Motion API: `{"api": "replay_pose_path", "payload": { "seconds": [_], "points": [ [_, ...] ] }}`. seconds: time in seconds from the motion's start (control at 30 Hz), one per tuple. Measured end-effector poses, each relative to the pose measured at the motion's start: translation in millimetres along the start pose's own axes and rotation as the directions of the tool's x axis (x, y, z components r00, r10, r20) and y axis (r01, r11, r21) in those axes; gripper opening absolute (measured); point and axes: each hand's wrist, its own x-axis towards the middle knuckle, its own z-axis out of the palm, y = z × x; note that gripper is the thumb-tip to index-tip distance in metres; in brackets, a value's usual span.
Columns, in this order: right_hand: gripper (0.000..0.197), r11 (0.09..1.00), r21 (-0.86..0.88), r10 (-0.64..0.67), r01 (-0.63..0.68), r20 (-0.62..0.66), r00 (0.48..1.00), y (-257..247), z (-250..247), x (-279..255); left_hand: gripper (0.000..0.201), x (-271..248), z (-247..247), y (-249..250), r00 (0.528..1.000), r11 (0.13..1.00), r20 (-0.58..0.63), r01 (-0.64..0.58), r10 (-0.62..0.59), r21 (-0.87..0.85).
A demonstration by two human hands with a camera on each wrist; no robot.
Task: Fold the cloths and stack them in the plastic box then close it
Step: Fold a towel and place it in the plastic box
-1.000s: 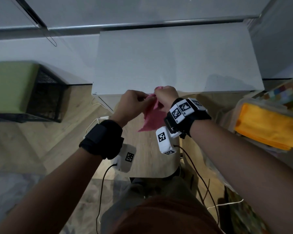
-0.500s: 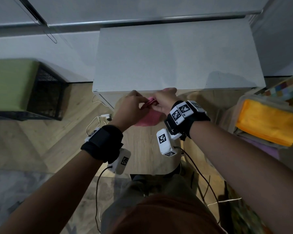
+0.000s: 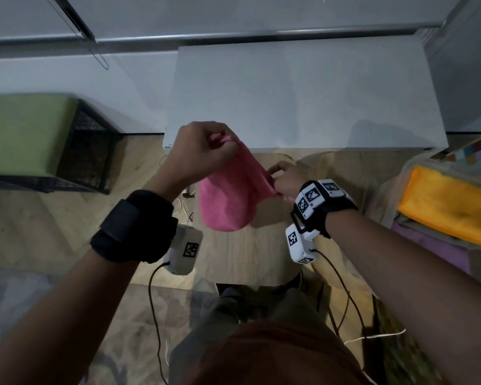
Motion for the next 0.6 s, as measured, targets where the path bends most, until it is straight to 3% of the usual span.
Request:
{"api": "replay_pose_path", "payload": {
  "seconds": [0.1, 0.17, 0.2, 0.3, 0.4, 0.53, 0.6],
  "points": [
    [0.022, 0.987, -0.158, -0.038, 0.042, 0.031, 0.999, -7, -12, -7, 0.017, -2, -14, -17, 1.000, 1.000, 0.009, 0.016, -0.016, -0.015],
    [0.023, 0.967, -0.241, -0.103, 0.084, -0.068, 0.992, -15, -23, -8, 0.020, -3, -22, -37, 0.999, 0.999, 0.033, 0.034, -0.033, -0.012],
    [0.023, 0.970, -0.222, -0.131, 0.096, -0.146, 0.981, -18, -27, -7, 0.020, -3, -25, -48, 0.999, 0.999, 0.034, 0.038, -0.038, 0.015],
    [0.021, 0.983, 0.061, -0.148, 0.175, -0.310, 0.939, -28, -37, -6, 0.020, -4, -28, -76, 0.999, 0.987, 0.014, 0.042, -0.044, 0.157],
    [0.023, 0.945, 0.158, -0.224, 0.286, -0.326, 0.919, -45, -43, -11, 0.020, 0, -26, -84, 0.994, 0.980, -0.061, 0.101, -0.092, 0.169],
    [0.025, 0.875, 0.266, -0.314, 0.404, -0.324, 0.893, -63, -44, -14, 0.013, 9, -24, -82, 0.966, 0.971, -0.104, 0.231, -0.237, -0.066],
    [0.015, 0.850, 0.277, -0.343, 0.448, -0.354, 0.870, -63, -45, -13, 0.013, 12, -24, -81, 0.949, 0.942, -0.104, 0.274, -0.297, -0.194]
  ]
}}
